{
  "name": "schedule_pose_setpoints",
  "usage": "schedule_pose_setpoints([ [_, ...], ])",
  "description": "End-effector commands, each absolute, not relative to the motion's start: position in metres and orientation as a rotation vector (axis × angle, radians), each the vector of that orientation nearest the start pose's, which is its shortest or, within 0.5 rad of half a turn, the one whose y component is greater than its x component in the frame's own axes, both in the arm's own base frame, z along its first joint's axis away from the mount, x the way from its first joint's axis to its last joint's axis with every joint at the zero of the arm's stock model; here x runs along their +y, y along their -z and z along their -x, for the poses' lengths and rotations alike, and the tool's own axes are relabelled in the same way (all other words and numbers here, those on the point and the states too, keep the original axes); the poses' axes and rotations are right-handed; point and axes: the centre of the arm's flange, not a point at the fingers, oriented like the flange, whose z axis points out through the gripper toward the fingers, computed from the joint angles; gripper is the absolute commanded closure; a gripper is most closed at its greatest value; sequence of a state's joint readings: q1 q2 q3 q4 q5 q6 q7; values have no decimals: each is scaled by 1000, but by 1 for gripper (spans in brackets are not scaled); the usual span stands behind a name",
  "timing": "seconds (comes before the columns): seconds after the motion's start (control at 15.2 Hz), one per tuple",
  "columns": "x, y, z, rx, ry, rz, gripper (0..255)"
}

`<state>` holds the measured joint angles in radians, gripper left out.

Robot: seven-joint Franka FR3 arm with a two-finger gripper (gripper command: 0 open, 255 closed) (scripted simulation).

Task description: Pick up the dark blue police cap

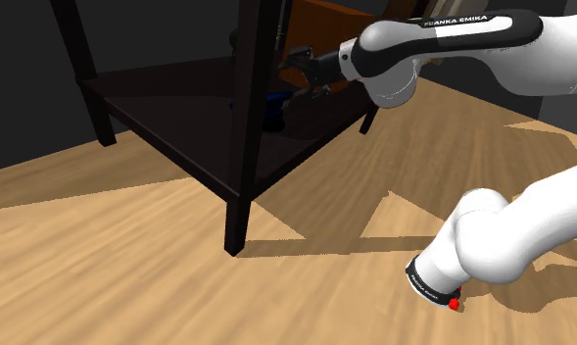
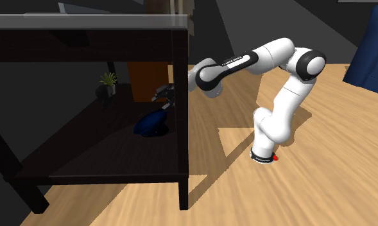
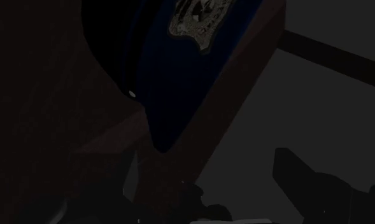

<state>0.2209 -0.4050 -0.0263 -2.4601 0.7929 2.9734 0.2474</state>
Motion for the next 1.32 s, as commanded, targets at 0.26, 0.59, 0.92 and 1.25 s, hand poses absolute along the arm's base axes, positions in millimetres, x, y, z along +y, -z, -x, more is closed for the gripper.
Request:
schedule_pose_setpoints([
  [0.26,39,-506,-462,897,923,2139,0],
  [0.59,39,-498,-463,897,923,2139,255],
  [0.92,39,-498,-463,896,923,2139,255],
  [1.25,39,-509,-462,897,923,2139,255],
])
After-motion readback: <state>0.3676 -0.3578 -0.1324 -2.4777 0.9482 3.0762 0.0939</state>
